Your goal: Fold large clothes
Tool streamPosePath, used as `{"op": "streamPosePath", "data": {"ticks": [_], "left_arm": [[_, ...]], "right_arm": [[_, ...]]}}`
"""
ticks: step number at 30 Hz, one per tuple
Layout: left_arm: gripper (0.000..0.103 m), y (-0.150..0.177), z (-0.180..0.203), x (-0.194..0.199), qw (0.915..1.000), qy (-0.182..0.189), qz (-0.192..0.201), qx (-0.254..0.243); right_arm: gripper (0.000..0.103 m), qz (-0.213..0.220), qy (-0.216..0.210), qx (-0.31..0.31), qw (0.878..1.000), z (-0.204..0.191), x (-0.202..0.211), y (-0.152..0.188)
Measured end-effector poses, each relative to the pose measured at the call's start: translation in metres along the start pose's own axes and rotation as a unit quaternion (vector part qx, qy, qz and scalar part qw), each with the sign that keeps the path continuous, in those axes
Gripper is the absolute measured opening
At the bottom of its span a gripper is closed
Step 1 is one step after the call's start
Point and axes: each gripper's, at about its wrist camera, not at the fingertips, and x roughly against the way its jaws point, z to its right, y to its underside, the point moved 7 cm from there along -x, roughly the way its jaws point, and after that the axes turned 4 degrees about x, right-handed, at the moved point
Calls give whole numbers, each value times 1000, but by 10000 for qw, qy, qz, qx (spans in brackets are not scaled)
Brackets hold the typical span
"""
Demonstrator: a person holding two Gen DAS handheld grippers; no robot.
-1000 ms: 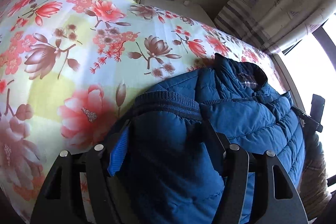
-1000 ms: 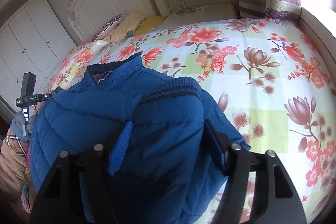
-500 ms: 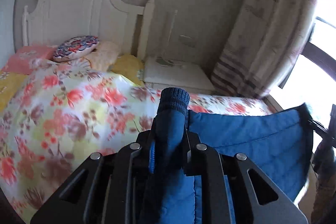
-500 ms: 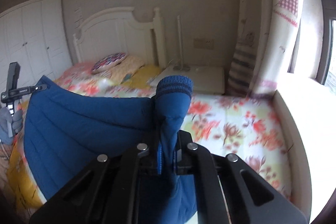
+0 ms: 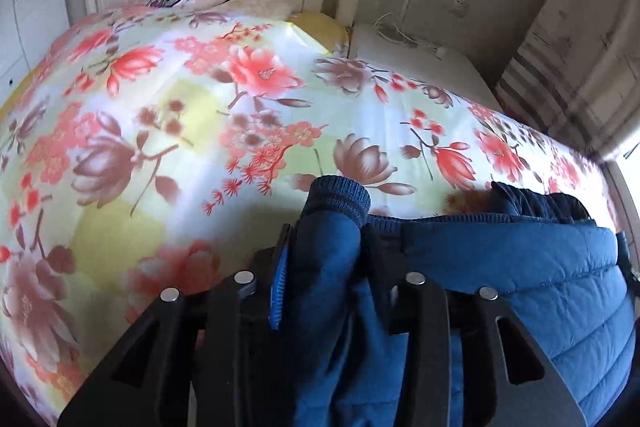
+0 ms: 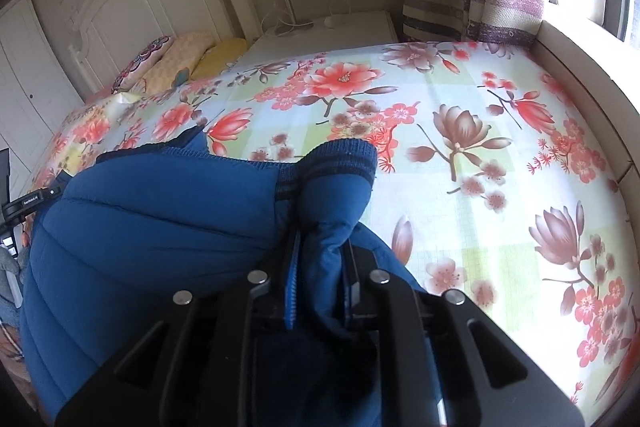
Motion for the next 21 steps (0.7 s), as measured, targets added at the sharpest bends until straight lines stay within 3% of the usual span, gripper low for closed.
{"op": "streamPosePath", "data": {"ticks": [2, 4, 5, 7, 9, 10, 14, 19, 21], "left_arm": [[46, 2, -1, 2, 9999, -61, 55, 58], [71, 0, -3, 7, 9996, -206, 124, 161], [78, -3, -9, 14, 9989, -157, 288, 325], [85, -8, -19, 32, 9966, -7, 595, 562], [91, -15, -33, 62, 9897, -297, 1173, 768], [91, -19, -36, 80, 9855, -452, 1442, 766], [91, -21, -10, 122, 9816, -527, 1801, 346], [91, -17, 64, 145, 9818, -32, 1865, -347], [91, -6, 103, 133, 9856, 153, 1513, -742]], "right_arm": [[32, 29, 33, -20, 10000, 1, 0, 1], [55, 0, 94, -173, 9998, 5, 2, 3], [74, -29, 212, -297, 9993, 9, 5, 3], [74, 86, 185, -455, 9988, 18, 14, 0], [74, 431, 342, -546, 9970, 27, 39, -6], [74, 602, 371, -535, 9961, 28, 54, -10], [75, 976, 257, -232, 9946, 5, 93, -24], [78, 1156, -58, 134, 9932, -59, 102, -40], [78, 1166, -188, 372, 9923, -94, 94, -42]]}}
